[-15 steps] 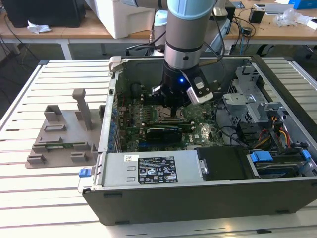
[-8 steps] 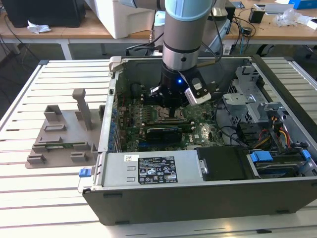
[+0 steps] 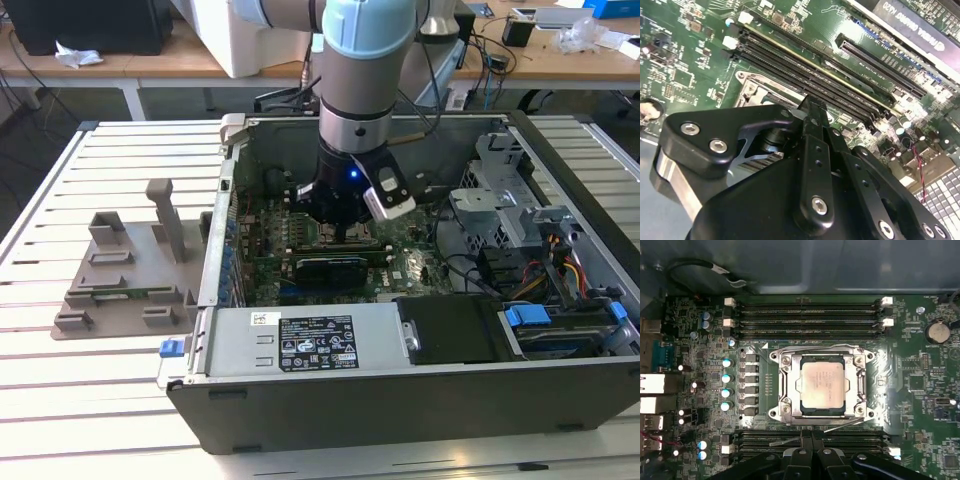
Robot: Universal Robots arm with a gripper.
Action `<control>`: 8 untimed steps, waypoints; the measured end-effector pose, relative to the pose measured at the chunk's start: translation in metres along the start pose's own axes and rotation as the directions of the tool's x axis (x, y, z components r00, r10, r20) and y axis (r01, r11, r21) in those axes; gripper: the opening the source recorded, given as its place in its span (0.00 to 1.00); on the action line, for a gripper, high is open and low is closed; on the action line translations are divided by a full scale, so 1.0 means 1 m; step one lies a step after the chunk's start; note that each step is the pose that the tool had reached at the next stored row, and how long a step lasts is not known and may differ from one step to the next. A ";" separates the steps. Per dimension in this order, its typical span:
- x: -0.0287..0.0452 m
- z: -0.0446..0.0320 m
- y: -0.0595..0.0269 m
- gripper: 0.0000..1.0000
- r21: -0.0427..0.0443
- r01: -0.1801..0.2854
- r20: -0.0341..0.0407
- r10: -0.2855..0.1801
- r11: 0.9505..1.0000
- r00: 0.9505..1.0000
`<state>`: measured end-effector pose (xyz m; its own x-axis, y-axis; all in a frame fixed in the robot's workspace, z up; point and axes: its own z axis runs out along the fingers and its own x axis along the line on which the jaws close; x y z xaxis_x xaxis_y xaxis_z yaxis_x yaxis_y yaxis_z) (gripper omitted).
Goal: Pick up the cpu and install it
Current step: 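Install the second cpu locking lever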
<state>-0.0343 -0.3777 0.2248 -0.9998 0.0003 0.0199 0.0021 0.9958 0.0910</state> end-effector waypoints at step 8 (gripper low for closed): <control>0.0247 0.0118 -0.0011 0.11 -0.018 0.012 -0.001 -0.012 1.000 1.000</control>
<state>-0.0592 -0.3777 0.2134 -0.9997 -0.0123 0.0199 -0.0100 0.9940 0.1091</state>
